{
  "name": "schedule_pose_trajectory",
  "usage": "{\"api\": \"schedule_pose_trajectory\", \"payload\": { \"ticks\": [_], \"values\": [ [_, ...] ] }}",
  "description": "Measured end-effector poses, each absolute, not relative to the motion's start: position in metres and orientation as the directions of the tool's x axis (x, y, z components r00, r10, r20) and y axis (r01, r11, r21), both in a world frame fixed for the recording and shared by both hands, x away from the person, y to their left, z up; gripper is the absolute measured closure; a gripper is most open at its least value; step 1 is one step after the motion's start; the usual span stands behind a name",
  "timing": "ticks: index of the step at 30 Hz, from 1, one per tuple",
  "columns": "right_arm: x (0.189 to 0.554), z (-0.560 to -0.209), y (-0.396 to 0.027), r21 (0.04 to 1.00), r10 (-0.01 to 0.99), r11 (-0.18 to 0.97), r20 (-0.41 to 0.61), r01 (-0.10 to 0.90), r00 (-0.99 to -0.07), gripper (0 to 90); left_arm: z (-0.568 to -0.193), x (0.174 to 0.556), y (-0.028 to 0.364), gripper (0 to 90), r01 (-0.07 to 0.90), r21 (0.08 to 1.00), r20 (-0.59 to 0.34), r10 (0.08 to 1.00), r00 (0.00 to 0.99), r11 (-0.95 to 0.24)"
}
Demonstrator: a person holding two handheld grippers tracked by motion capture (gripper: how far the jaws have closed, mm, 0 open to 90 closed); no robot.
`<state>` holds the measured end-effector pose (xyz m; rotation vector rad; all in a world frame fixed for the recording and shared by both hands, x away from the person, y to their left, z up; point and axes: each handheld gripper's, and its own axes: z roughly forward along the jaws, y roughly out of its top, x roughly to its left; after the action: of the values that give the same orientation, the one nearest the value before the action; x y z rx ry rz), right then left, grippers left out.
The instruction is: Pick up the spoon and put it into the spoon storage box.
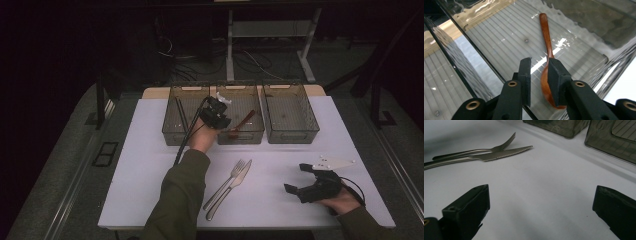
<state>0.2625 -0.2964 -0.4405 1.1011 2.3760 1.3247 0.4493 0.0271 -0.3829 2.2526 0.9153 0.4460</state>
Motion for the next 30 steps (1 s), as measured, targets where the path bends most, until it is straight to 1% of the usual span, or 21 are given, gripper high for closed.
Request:
{"api": "schedule_pose_trajectory", "payload": {
  "ticks": [6, 11, 12, 15, 19, 25, 30],
  "values": [
    [0.262, -0.441, -0.296, 0.800, 0.694, 0.320, 0.167, 0.508, -0.700, 1.5, -0.375, 0.445, 0.031, 63.0, 0.465, 0.712, 0.053, 0.700, 0.713, -0.527],
    [0.262, -0.441, -0.296, 0.799, 0.696, 0.320, 0.167, 0.509, -0.699, 1.5, -0.367, 0.439, 0.037, 55.0, 0.446, 0.724, 0.048, 0.683, 0.729, -0.527],
    [0.262, -0.441, -0.296, 0.799, 0.696, 0.319, 0.168, 0.510, -0.698, 1.5, -0.366, 0.437, 0.037, 53.6, 0.449, 0.737, 0.030, 0.688, 0.725, -0.505],
    [0.262, -0.441, -0.296, 0.799, 0.697, 0.319, 0.167, 0.510, -0.698, 1.5, -0.362, 0.432, 0.045, 49.8, 0.439, 0.736, 0.023, 0.667, 0.745, -0.515],
    [0.263, -0.441, -0.296, 0.798, 0.698, 0.319, 0.167, 0.511, -0.697, 1.5, -0.359, 0.424, 0.054, 44.5, 0.433, 0.755, 0.001, 0.661, 0.750, -0.492],
    [0.263, -0.441, -0.296, 0.797, 0.700, 0.318, 0.167, 0.513, -0.694, 1.5, -0.355, 0.407, 0.063, 39.1, 0.424, 0.766, -0.020, 0.641, 0.767, -0.483],
    [0.263, -0.441, -0.296, 0.796, 0.702, 0.318, 0.167, 0.515, -0.692, 1.5, -0.354, 0.392, 0.071, 37.8, 0.408, 0.789, -0.036, 0.628, 0.777, -0.460]
  ]
}}
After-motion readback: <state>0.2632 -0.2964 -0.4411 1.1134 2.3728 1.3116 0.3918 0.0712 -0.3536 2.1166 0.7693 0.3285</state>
